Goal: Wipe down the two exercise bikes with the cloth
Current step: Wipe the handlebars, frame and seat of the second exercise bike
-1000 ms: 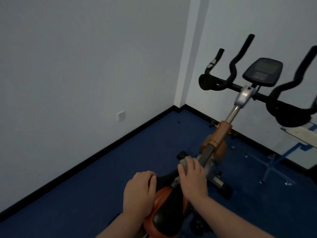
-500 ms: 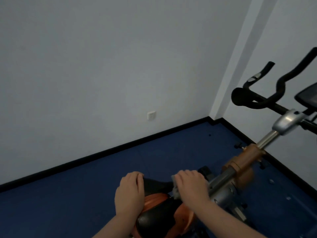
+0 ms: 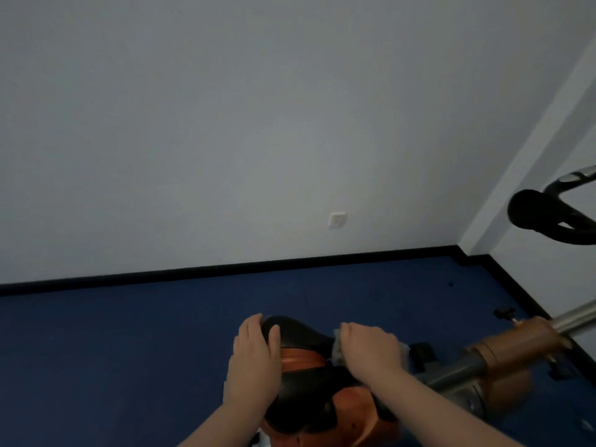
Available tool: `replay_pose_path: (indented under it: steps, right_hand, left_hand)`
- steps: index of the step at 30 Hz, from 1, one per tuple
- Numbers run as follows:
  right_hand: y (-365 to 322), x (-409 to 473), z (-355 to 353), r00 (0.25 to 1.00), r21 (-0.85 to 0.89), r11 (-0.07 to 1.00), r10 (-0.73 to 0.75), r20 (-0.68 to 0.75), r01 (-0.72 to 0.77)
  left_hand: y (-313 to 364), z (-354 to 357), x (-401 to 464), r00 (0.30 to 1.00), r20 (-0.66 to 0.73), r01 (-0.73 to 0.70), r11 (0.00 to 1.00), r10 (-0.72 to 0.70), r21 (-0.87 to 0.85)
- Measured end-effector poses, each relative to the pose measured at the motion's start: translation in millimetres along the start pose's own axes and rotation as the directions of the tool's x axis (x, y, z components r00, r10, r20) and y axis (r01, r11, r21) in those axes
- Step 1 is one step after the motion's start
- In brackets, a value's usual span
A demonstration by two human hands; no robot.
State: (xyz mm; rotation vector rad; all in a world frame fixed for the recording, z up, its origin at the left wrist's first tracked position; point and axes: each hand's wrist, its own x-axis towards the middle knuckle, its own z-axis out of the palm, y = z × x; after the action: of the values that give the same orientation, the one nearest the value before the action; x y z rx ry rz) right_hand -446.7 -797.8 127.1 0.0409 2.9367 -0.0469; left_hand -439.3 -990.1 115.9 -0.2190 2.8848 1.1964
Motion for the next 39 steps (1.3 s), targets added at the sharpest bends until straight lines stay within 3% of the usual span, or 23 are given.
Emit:
replay_pose_path:
  steps: [2,5,8,10,13,15,17,19,21,23,25,27,30,32,34,36,39]
  right_hand:
    - [-33,7,-1,0.996,-0.024,0.996,-0.088,-0.021,0.087]
    - [-43,7,0,0.965,0.158,0.961,-0.200,-0.169,0.227]
    - [-12,2,1,0.910,0.326,0.850,-0.402,-0.104,0.413]
    - [7,12,-1,0.903,0.342,0.852,-0.429,0.021,0.396]
    - [-9,38,-11,0.908,0.220,0.917,-0.375,0.187,0.333]
    - [-35,44,-15,0.908,0.216,0.910,-0.389,0.157,0.353]
    - [-52,40,-12,0.899,0.323,0.857,-0.436,0.039,0.401]
    - [-52,31,-8,0.832,0.357,0.771,-0.553,-0.035,0.527]
    - [-40,28,-7,0.767,0.374,0.706,-0.642,-0.022,0.601]
    - [-29,37,-8,0.775,0.483,0.687,-0.631,0.027,0.543]
    - [-33,50,-13,0.827,0.621,0.683,-0.554,0.097,0.385]
    - [-52,60,-20,0.864,0.584,0.758,-0.469,0.180,0.290]
    - [-80,61,-22,0.874,0.458,0.823,-0.454,0.174,0.337]
    - [-84,53,-18,0.821,0.382,0.779,-0.564,0.084,0.496]
    - [-79,46,-16,0.706,0.347,0.662,-0.709,0.000,0.664]
    - [-71,47,-20,0.624,0.389,0.562,-0.780,-0.046,0.730]
    - [-78,64,-27,0.675,0.487,0.614,-0.735,0.065,0.621]
  left_hand:
    - [1,1,-11,1.000,-0.017,0.007,1.000,-0.008,-0.009]
    - [-1,1,-30,0.999,-0.029,0.021,0.999,-0.022,-0.029]
    - [-8,2,-48,0.999,-0.023,0.036,0.997,-0.038,-0.070]
    - [-9,3,-55,0.999,-0.026,0.037,0.996,-0.039,-0.085]
    - [-10,4,-58,0.998,-0.050,0.038,0.996,-0.042,-0.083]
    - [-10,3,-58,0.998,-0.057,0.021,0.998,-0.024,-0.060]
    - [-10,2,-59,0.998,-0.058,0.011,0.999,-0.014,-0.047]
    - [-11,2,-60,0.998,-0.066,0.015,0.999,-0.017,-0.039]
    - [-11,1,-61,0.998,-0.068,-0.003,1.000,0.003,-0.002]
    - [-11,1,-65,0.998,-0.065,-0.017,1.000,0.017,0.003]
    - [-12,2,-70,0.999,-0.046,-0.017,1.000,0.016,-0.022]
    - [-13,1,-75,0.999,-0.017,-0.030,0.998,0.029,-0.053]
    - [-18,-2,-78,0.999,0.014,-0.029,0.995,0.031,-0.098]
    - [-22,-3,-80,0.999,0.015,-0.050,0.994,0.052,-0.095]
    - [-25,-4,-82,0.996,0.014,-0.082,0.992,0.083,-0.091]
    - [-26,-6,-85,0.994,0.016,-0.106,0.990,0.108,-0.096]
    - [-29,-5,-90,0.995,-0.017,-0.101,0.991,0.100,-0.088]
